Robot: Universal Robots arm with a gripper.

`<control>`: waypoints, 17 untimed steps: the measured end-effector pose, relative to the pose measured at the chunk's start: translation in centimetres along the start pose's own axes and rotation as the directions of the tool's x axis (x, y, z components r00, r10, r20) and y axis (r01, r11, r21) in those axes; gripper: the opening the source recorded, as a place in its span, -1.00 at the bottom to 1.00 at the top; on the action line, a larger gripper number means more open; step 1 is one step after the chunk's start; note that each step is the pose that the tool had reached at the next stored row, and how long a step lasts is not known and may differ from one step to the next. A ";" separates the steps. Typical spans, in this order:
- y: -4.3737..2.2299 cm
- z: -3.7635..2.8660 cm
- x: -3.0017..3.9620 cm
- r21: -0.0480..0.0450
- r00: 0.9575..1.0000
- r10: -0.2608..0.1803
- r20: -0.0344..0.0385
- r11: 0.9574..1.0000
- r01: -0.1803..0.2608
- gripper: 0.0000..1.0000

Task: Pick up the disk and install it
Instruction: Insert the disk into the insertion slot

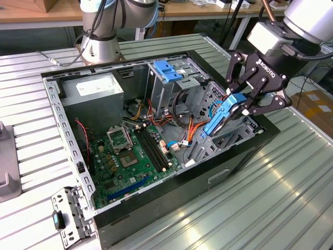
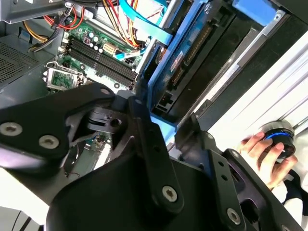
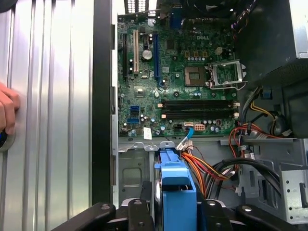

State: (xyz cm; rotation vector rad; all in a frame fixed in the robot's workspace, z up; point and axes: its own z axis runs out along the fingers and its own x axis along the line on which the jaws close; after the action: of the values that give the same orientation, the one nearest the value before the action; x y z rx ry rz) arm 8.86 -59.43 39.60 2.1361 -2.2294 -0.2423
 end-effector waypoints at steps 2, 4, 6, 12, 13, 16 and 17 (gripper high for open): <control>0.01 -0.03 -0.01 0.000 1.000 0.000 -0.001 1.000 0.000 0.00; 0.01 -0.03 -0.01 0.000 1.000 0.000 -0.001 1.000 0.000 0.13; 0.01 -0.03 -0.01 0.000 1.000 0.000 -0.001 1.000 0.000 0.13; 0.05 -0.31 -0.10 0.000 1.000 0.000 0.000 1.000 0.000 0.13; 0.06 -0.36 -0.13 0.000 1.000 0.000 0.000 1.000 0.000 0.11; 0.09 -0.51 -0.28 0.000 1.000 0.000 0.003 1.000 0.000 -0.28; 0.10 -0.57 -0.34 0.000 1.000 0.000 0.003 1.000 0.000 -0.40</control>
State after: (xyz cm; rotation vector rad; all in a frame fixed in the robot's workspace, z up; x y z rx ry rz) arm 8.86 -59.13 40.20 2.1378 -2.2306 -0.2463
